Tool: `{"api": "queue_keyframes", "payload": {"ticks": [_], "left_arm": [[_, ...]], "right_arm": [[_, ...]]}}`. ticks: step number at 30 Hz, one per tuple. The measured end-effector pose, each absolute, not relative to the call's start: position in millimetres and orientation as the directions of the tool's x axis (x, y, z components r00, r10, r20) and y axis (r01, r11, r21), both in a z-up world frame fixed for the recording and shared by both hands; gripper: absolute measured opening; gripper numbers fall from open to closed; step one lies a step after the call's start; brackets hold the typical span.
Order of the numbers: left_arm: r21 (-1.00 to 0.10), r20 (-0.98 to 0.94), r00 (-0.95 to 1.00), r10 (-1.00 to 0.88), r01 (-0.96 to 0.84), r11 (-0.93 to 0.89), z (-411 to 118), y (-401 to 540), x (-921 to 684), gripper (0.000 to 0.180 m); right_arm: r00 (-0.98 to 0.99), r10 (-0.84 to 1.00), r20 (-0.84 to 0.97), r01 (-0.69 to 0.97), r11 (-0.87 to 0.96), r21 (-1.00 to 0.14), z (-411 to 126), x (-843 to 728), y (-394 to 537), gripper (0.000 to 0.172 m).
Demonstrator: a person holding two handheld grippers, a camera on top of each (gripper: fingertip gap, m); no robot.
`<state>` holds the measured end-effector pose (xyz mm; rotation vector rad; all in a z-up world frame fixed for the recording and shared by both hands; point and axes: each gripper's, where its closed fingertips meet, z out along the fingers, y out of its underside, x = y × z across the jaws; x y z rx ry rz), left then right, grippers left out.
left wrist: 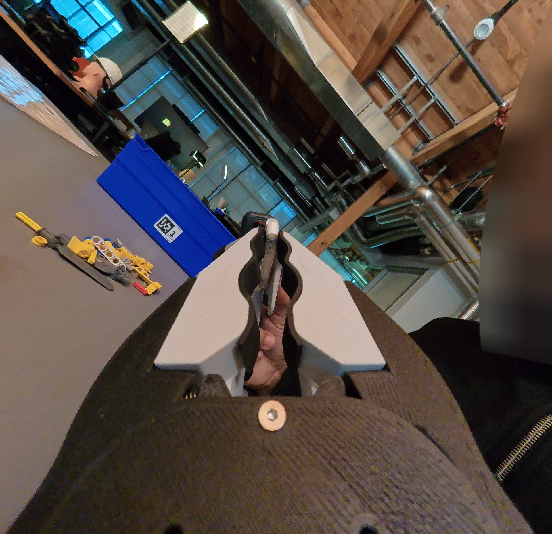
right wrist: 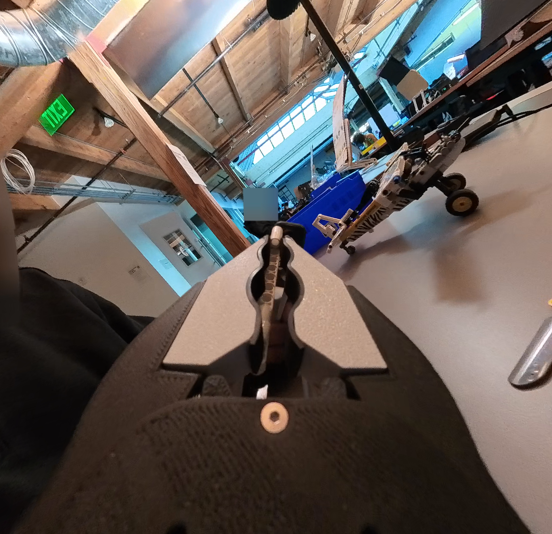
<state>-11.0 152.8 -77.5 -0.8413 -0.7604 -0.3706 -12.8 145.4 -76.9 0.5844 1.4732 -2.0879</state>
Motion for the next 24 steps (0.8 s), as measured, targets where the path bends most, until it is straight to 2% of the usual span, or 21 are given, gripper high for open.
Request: {"api": "queue_keyframes", "payload": {"ticks": [6, 7, 8, 9, 11, 12, 15, 18, 20, 24], "left_arm": [[-0.566, 0.715, 0.698, 0.047, 0.539, 0.624, -77.2, 154.6, -13.7, 0.006], [-0.577, 0.709, 0.703, 0.054, 0.535, 0.618, -77.4, 155.8, -12.6, 0.005], [-0.603, 0.695, 0.717, 0.061, 0.534, 0.592, -78.8, 159.9, -5.5, 0.005], [-0.631, 0.665, 0.743, 0.072, 0.509, 0.586, -75.2, 161.4, 2.7, 0.004], [-0.561, 0.714, 0.697, 0.062, 0.517, 0.646, -77.8, 148.9, -2.9, 0.004], [-0.524, 0.730, 0.683, 0.027, 0.532, 0.665, -77.1, 142.5, -8.2, 0.005], [-0.530, 0.714, 0.700, 0.020, 0.522, 0.668, -74.1, 134.7, -11.2, 0.005], [-0.586, 0.677, 0.735, 0.046, 0.500, 0.638, -71.7, 138.8, -4.8, 0.004], [-0.611, 0.657, 0.753, 0.036, 0.504, 0.610, -70.9, 145.9, -0.2, 0.003], [-0.588, 0.669, 0.743, -0.008, 0.536, 0.605, -72.1, 147.3, 0.7, 0.002]], "right_arm": [[-0.745, -0.172, -0.644, 0.660, -0.334, -0.673, -75.6, -15.8, 146.9, 0.003], [-0.732, -0.154, -0.664, 0.650, -0.450, -0.612, -70.1, -31.1, 162.0, 0.003], [-0.685, -0.183, -0.705, 0.661, -0.563, -0.496, -68.2, -53.5, 189.3, 0.003], [-0.661, -0.223, -0.717, 0.677, -0.590, -0.441, -67.2, -63.8, 206.0, 0.003], [-0.802, -0.036, -0.596, 0.543, -0.459, -0.703, -68.1, -37.4, 178.5, 0.004], [-0.830, -0.007, -0.558, 0.510, -0.417, -0.752, -68.9, -24.6, 162.9, 0.004], [-0.772, -0.085, -0.629, 0.607, -0.392, -0.692, -74.2, -23.3, 151.0, 0.004], [-0.802, -0.003, -0.598, 0.561, -0.350, -0.750, -78.9, -31.9, 157.3, 0.004], [-0.798, 0.052, -0.600, 0.570, -0.257, -0.781, -91.7, -35.1, 152.4, 0.004], [-0.748, 0.258, -0.611, 0.618, -0.063, -0.783, -128.1, -56.8, 162.5, 0.005]]}}
